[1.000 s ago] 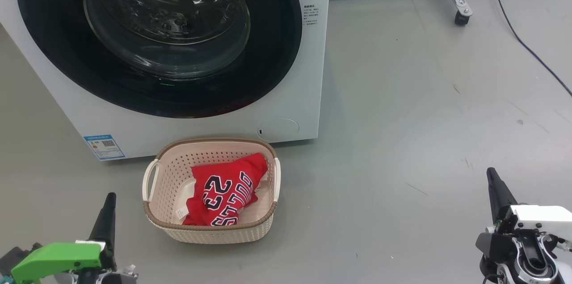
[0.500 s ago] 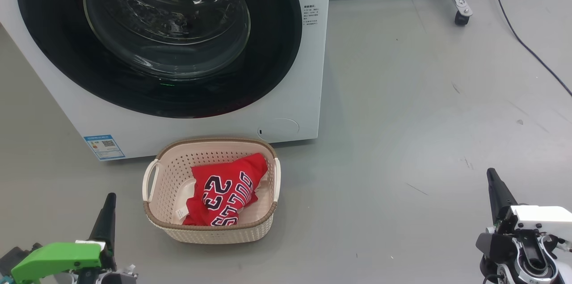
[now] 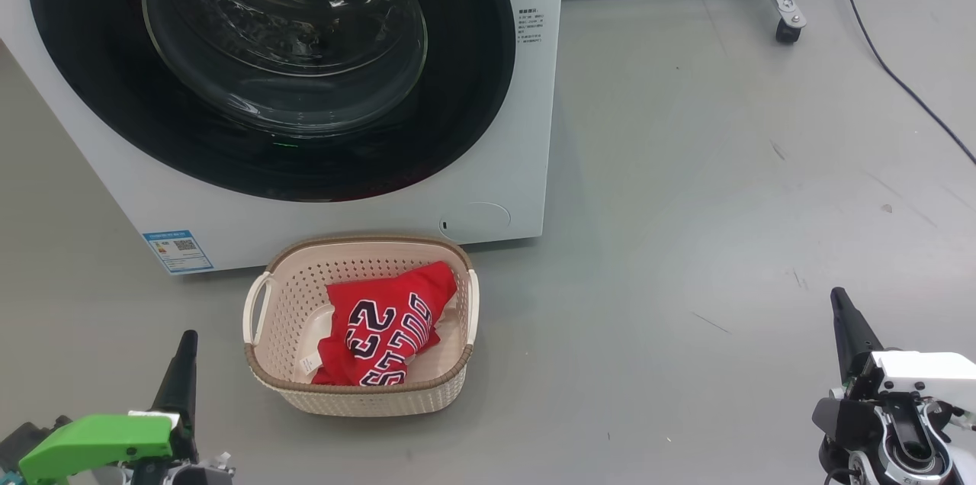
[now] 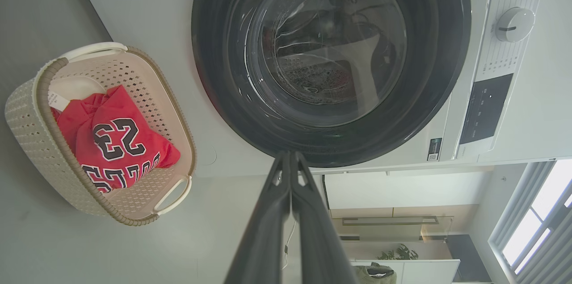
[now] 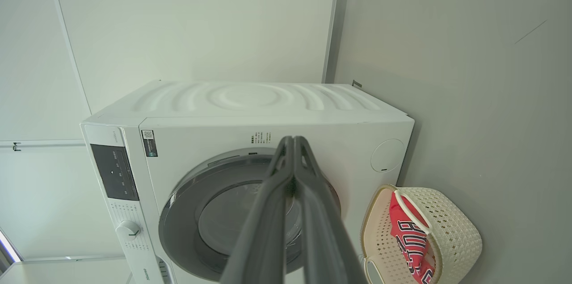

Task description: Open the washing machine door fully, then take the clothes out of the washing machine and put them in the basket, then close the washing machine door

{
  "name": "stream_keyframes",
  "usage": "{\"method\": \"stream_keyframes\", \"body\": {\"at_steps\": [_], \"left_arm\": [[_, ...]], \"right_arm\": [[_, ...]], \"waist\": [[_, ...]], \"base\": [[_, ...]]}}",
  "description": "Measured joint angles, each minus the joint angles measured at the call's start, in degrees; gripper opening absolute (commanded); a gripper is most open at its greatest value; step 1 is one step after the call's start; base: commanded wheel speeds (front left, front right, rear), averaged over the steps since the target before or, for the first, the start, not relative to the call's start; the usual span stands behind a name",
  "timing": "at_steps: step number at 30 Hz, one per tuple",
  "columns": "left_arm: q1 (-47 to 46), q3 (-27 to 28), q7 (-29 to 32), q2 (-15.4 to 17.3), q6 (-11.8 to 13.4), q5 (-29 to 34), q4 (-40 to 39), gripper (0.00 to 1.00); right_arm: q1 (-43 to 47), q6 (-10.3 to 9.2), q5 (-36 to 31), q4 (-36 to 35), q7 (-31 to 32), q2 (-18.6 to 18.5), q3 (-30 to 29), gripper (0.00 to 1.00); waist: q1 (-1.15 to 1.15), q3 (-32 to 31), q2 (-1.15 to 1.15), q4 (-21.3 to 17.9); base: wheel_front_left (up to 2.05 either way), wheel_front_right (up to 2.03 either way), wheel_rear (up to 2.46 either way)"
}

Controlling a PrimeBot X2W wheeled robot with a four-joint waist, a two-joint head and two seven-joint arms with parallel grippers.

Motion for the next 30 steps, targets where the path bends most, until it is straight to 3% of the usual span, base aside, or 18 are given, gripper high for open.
{"method": "stream_keyframes", "body": {"at_steps": [30], "left_arm": [[-0.41, 0.14, 0.01, -0.01, 0.0, 0.0, 0.23, 0.0]], "right_arm": [[-0.03, 0.07, 0.0, 0.24, 0.09, 0.01, -0.13, 0.0]], "waist": [[0.0, -0.01, 0.0, 0.0]], "base": [[0.0, 0.0, 0.0]]}}
